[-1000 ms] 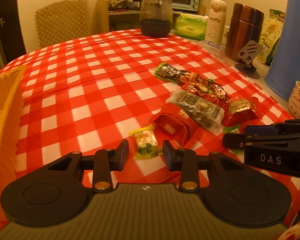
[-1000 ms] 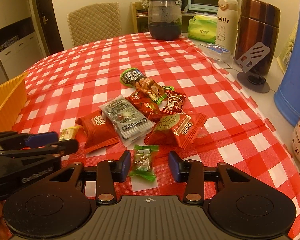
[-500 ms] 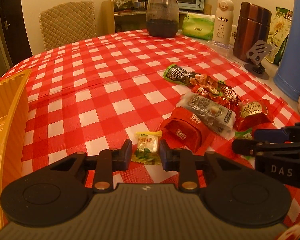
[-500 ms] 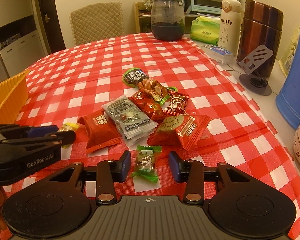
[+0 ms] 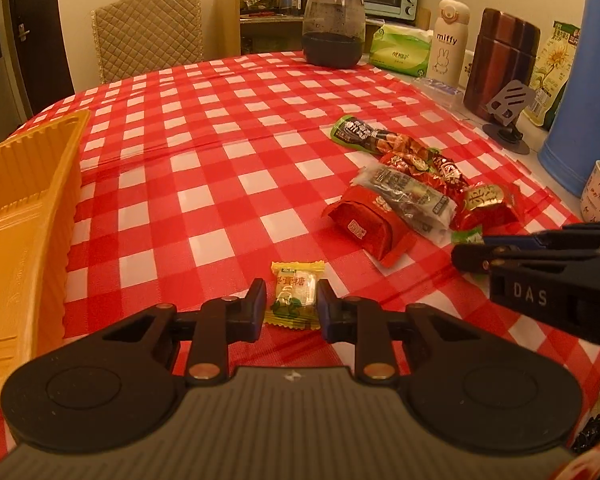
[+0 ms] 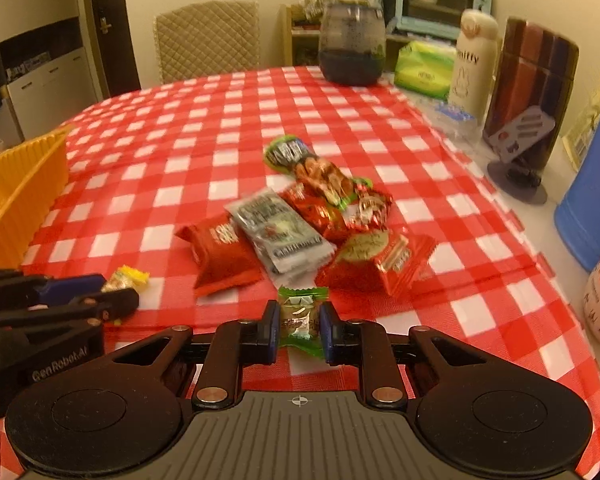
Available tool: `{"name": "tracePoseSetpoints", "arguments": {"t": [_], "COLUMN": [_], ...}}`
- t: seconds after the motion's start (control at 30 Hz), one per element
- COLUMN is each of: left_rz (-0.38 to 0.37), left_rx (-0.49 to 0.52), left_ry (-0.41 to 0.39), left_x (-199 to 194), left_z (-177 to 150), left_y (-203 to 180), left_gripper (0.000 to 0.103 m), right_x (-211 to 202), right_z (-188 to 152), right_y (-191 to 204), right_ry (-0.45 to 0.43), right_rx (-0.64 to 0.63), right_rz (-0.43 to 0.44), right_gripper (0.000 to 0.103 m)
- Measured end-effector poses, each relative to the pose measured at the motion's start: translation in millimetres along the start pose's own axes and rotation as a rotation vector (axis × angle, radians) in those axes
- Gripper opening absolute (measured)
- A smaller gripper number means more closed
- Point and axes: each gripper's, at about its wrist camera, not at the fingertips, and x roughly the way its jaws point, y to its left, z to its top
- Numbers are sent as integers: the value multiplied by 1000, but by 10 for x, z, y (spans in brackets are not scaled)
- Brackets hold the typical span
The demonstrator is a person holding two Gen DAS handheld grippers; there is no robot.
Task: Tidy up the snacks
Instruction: 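Carry the green candy with the right gripper over the orange tray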
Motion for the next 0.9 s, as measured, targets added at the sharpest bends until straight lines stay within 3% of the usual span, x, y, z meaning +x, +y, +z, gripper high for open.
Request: {"name": "tracePoseSetpoints", "arguments": {"t": [0.4,0.9], "left_rz": [39,213], "left_rx": [-46,-138], "left_ry": [-77,-152], "left_x": [-605,-1380], "left_z": [102,118], "left_y": [156,936], "left_gripper": [24,24], "right_x": [-415,-696], "right_z": [205,522], "right_y": [235,1134], "right_ry": [-123,-210], "right_rx": [16,-68], "right_rz": [89,329], "right_gripper": [21,21]}}
